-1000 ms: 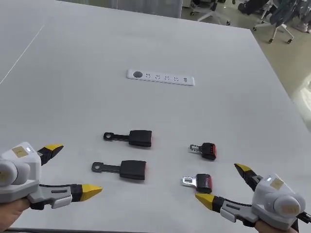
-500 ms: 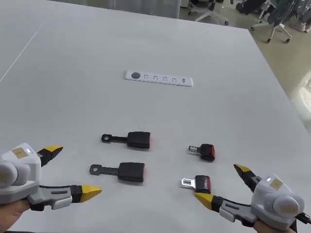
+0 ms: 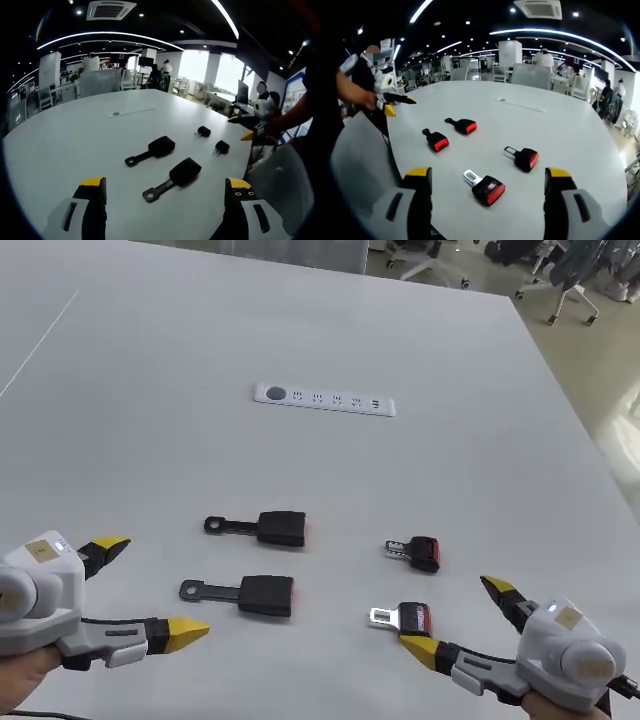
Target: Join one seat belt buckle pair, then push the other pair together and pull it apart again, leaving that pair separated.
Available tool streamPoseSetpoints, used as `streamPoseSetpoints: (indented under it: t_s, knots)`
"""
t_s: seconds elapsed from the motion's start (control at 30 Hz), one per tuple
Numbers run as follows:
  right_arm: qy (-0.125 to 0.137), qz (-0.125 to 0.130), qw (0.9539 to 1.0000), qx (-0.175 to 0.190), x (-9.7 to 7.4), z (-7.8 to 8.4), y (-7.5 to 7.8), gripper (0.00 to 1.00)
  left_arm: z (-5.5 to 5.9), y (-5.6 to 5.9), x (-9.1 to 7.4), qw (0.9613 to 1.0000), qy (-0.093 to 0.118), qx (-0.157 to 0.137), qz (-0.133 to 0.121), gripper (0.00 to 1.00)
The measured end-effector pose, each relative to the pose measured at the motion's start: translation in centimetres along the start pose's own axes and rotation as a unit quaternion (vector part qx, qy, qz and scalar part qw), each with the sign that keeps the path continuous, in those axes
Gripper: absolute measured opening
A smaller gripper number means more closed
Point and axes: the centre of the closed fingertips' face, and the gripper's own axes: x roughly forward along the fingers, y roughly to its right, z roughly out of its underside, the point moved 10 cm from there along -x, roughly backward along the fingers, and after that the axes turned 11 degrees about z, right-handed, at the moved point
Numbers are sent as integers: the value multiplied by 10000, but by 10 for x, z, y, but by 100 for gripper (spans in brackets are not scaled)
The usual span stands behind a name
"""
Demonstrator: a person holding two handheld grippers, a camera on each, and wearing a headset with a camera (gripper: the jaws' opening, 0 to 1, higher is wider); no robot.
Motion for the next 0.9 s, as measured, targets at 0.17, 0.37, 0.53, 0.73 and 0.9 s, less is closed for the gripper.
streamPoseSetpoints:
  t_s: [0.17, 0.37, 0.53, 0.73, 0.9]
  knots:
    - [-47, -100, 9999, -104, 4, 0, 1, 95, -2, -3, 4, 10000, 6, -4, 10, 100]
    - [-145, -279, 9992, -244, 9, 1, 2, 95, -1, -5, 9, 10000, -60, -1, 55, 100]
    - [-284, -439, 9980, -348, 15, 4, 5, 95, -1, -6, 16, 9998, -135, 21, 116, 100]
    - [-437, -622, 9960, -479, 22, 7, 9, 94, -2, -7, 25, 9994, -260, 93, 216, 100]
    - [-543, -769, 9938, -599, 27, 10, 14, 93, -1, -7, 34, 9987, -376, 151, 322, 99]
